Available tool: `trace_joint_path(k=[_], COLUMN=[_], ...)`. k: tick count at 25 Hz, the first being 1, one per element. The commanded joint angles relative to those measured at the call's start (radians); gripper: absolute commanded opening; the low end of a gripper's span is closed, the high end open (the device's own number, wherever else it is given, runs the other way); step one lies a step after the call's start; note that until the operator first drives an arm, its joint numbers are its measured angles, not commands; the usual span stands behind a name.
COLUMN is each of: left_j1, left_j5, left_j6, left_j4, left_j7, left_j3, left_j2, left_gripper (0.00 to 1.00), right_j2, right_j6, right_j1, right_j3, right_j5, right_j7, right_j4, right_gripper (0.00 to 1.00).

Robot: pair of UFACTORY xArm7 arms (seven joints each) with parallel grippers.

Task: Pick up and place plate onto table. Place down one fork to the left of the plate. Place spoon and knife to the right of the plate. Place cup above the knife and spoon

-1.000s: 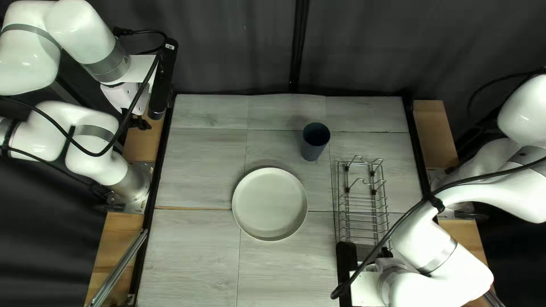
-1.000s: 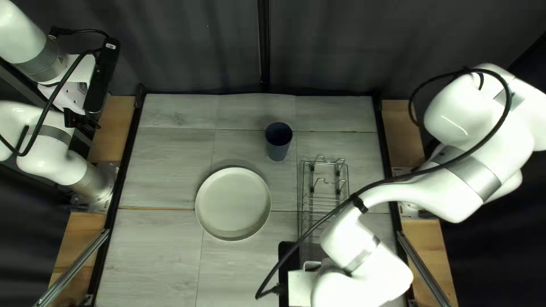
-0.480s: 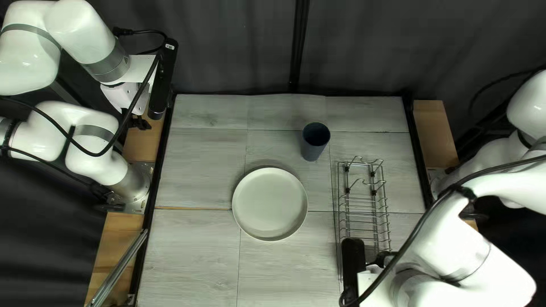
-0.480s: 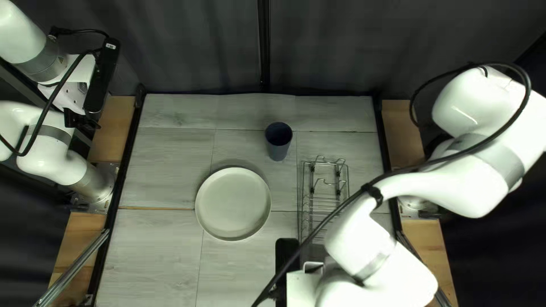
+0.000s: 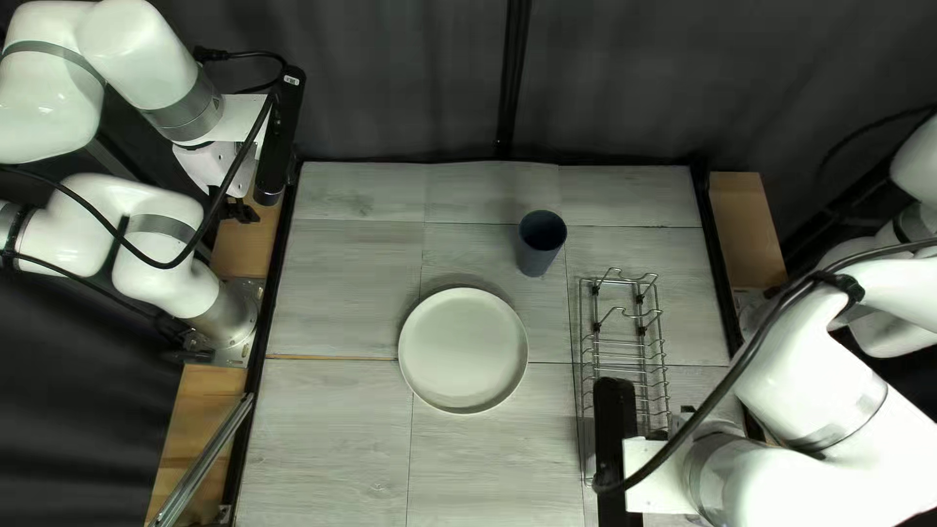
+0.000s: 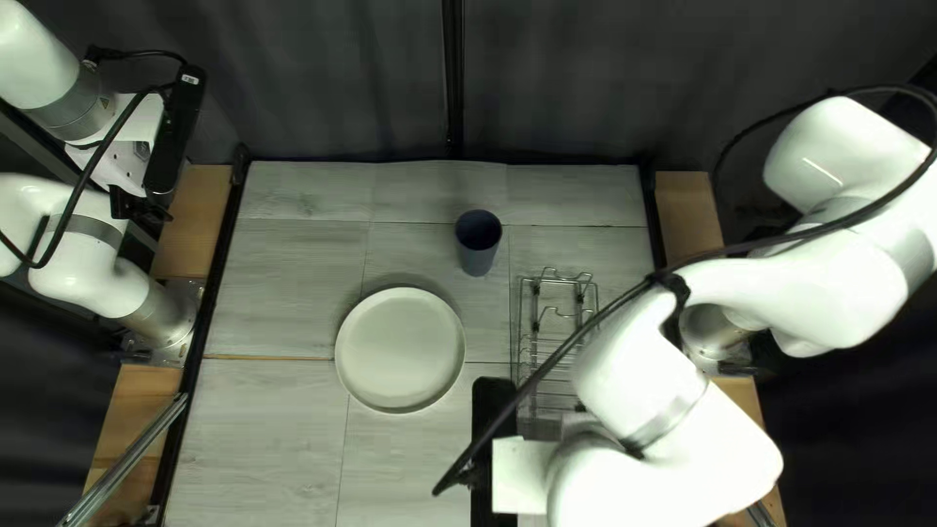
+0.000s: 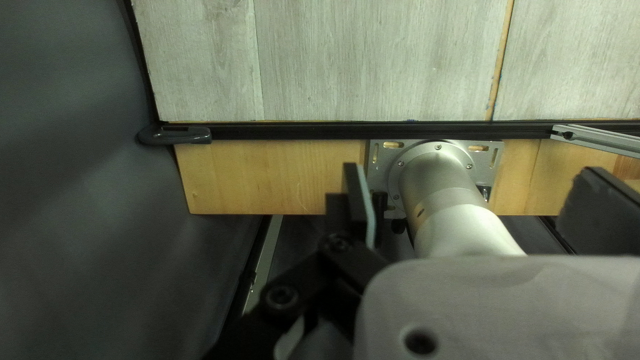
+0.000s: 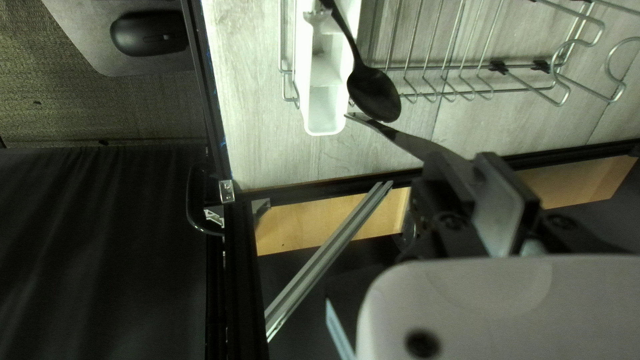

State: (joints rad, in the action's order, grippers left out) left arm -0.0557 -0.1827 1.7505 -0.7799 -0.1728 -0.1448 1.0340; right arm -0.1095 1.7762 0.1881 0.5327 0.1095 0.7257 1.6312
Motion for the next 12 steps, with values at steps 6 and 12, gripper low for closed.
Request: trace_joint_path(k=[6, 12], left_j1=[0.0, 0.0], left_j5=[0.0, 0.0], left_j6=[0.0, 0.0], left_j4=[0.0, 0.0], left_j7=[0.0, 0.0], left_j3=[0.0, 0.0], left_j2=[0.0, 0.0], left_gripper=[1.0, 1.0], right_j2=[-0.036, -0.005], right_j6=[0.1, 0.103], right_j1=[-0.009, -0.094], right_j3=[-0.013, -0.07], right_j5=[0.028, 0.011], right_j7=[-0.024, -0.146], right_j4=[0.159, 0.177], right_gripper=[0.0, 0.0])
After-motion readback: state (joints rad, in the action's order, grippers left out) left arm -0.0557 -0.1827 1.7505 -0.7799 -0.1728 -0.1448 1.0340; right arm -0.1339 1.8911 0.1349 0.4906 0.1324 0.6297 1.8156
